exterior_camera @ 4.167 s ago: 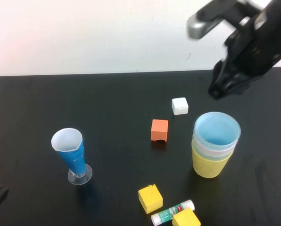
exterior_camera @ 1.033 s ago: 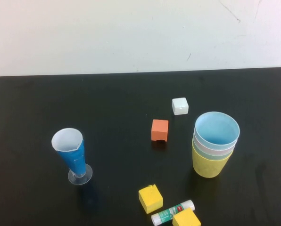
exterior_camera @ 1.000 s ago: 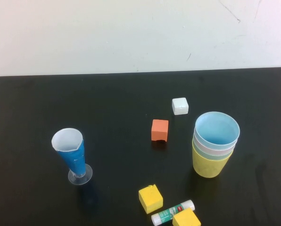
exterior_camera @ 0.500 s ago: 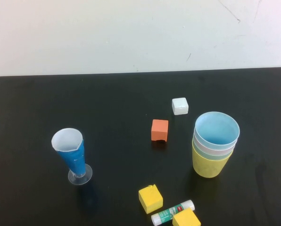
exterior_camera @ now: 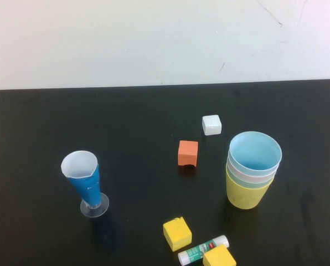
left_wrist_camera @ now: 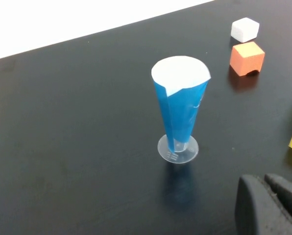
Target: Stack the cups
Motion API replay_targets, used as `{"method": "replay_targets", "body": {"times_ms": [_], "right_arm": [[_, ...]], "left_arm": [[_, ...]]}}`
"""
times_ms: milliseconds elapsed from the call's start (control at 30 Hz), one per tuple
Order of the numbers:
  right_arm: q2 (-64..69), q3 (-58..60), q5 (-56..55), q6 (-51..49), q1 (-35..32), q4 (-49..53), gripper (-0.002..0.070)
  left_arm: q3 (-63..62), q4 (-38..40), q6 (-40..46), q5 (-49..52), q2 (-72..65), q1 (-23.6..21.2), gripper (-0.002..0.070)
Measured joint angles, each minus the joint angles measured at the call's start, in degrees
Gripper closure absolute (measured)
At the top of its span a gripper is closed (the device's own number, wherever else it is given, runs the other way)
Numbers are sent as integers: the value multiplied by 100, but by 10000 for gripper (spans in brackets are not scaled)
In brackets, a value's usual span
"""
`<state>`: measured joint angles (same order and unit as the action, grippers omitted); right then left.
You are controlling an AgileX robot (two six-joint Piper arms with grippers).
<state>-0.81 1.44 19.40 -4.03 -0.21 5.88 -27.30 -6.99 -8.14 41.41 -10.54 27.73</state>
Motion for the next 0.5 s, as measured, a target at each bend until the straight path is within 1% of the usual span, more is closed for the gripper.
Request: {"method": "replay_targets", "body": {"times_ms": [67, 133, 367, 500], "right_arm": [[0, 0, 0, -12, 0, 0, 678], [0, 0, 0, -33, 0, 0, 678], [0, 0, 4, -46, 0, 0, 678], [0, 0, 13, -46, 0, 0, 678]], "left_arm": [[147, -12, 39, -191, 54, -67, 677], [398, -2, 52, -522, 190, -259, 677], [1780, 21, 52, -2061, 985, -1338, 677], [2495, 32, 52, -2465, 1103, -1955, 677]]}}
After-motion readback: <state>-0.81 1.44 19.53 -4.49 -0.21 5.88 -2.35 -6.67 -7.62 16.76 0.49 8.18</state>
